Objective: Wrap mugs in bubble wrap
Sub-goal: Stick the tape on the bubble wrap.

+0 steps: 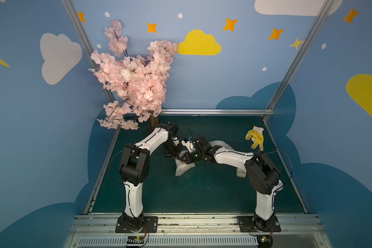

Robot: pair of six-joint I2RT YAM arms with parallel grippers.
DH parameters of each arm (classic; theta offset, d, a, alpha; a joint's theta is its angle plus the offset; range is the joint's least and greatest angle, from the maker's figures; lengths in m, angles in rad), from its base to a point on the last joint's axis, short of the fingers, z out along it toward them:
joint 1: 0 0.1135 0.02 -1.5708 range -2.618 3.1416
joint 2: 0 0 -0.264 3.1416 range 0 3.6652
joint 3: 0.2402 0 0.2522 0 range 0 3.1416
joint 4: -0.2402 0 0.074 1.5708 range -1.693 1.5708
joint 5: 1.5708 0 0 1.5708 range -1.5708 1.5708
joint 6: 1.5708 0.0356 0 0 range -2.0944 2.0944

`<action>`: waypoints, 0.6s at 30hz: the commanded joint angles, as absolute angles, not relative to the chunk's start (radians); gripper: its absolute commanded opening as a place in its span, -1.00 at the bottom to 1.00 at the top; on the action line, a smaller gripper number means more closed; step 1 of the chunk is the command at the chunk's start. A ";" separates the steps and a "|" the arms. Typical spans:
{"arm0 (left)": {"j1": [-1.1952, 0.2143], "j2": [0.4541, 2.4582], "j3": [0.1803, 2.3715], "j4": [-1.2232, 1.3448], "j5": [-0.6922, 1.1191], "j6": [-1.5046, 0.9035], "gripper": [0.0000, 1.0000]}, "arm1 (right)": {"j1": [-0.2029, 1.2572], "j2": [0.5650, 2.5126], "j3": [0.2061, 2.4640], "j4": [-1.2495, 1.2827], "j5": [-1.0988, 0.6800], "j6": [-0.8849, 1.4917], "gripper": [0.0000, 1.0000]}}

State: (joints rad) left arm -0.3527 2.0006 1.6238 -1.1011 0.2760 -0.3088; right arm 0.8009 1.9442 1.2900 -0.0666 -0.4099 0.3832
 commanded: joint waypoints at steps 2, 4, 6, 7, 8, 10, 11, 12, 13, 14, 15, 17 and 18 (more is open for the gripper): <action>-0.328 1.940 1.693 -1.152 0.304 -0.278 -0.85 | 0.807 1.980 1.317 -0.276 -0.305 0.323 -1.00; -0.328 1.947 1.695 -1.165 0.309 -0.273 -0.86 | 0.811 1.987 1.333 -0.299 -0.297 0.316 -1.00; -0.321 1.932 1.673 -1.137 0.341 -0.279 -0.85 | 0.813 1.999 1.344 -0.310 -0.305 0.316 -1.00; -0.315 1.928 1.664 -1.125 0.379 -0.280 -0.85 | 0.813 2.008 1.350 -0.315 -0.309 0.314 -1.00; -0.306 1.933 1.658 -1.119 0.429 -0.282 -0.84 | 0.814 2.015 1.356 -0.323 -0.311 0.312 -1.00; -0.296 1.960 1.672 -1.147 0.489 -0.276 -0.85 | 0.815 2.026 1.365 -0.336 -0.314 0.310 -1.00; -0.296 1.967 1.675 -1.156 0.478 -0.275 -0.85 | 0.817 2.026 1.367 -0.342 -0.314 0.308 -1.00; -0.296 1.967 1.673 -1.157 0.472 -0.273 -0.85 | 0.817 2.026 1.368 -0.346 -0.317 0.308 -1.00; -0.293 1.967 1.672 -1.157 0.470 -0.270 -0.85 | 0.817 2.028 1.371 -0.349 -0.323 0.307 -1.00; -0.294 1.970 1.674 -1.159 0.473 -0.266 -0.84 | 0.815 2.031 1.375 -0.358 -0.328 0.304 -1.00; -0.293 1.975 1.678 -1.167 0.474 -0.261 -0.81 | 0.816 2.035 1.381 -0.368 -0.328 0.299 -1.00; -0.293 1.985 1.681 -1.167 0.477 -0.251 -0.70 | 0.817 2.045 1.396 -0.393 -0.319 0.293 -1.00; -0.293 1.986 1.675 -1.159 0.476 -0.252 -0.62 | 0.817 2.049 1.405 -0.403 -0.311 0.296 -1.00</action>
State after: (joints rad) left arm -0.3027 2.0048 1.6409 -1.1282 0.3714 -0.2733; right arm 0.8154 1.9823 1.4117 -0.2302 -0.3595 0.3202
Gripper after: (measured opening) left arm 0.178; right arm 0.046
